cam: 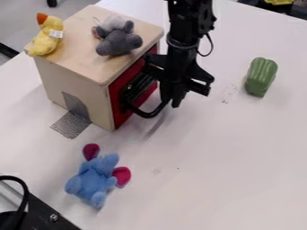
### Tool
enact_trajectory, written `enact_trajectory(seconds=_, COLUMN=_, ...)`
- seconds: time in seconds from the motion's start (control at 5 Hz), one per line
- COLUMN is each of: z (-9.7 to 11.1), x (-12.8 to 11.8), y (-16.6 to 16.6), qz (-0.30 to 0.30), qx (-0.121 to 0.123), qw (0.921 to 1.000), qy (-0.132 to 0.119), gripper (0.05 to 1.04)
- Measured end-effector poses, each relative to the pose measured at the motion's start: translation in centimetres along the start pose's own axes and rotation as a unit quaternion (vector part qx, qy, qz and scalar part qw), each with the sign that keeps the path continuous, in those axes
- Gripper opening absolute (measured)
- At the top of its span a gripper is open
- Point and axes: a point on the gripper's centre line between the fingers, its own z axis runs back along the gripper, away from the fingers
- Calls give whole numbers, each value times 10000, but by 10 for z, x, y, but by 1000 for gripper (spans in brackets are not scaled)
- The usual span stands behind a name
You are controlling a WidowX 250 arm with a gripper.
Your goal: Close the drawer
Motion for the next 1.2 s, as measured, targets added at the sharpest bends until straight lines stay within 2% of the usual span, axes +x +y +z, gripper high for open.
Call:
enact_trajectory(seconds=0.2, z=0, x=-2, y=1, qz=10, qx=-3, qw=10000, qy=18, gripper=158)
enact_trajectory(seconds=0.4, z=0, x=-7, y=3, qz=273, qx=-132, qw=9995, qy=114, gripper=386)
enact_trajectory(seconds=0.6, z=3, x=-8, y=1, qz=244, qx=-213, qw=9994, qy=110, gripper=705)
enact_trajectory(seconds=0.8, z=14, x=-7, y=-10, qz=84, qx=-372, qw=9993, qy=-61, gripper=972)
enact_trajectory(seconds=1.2, z=56, x=-3, y=-45, qz=-391, qx=-758, qw=9950, qy=-524, gripper=1000)
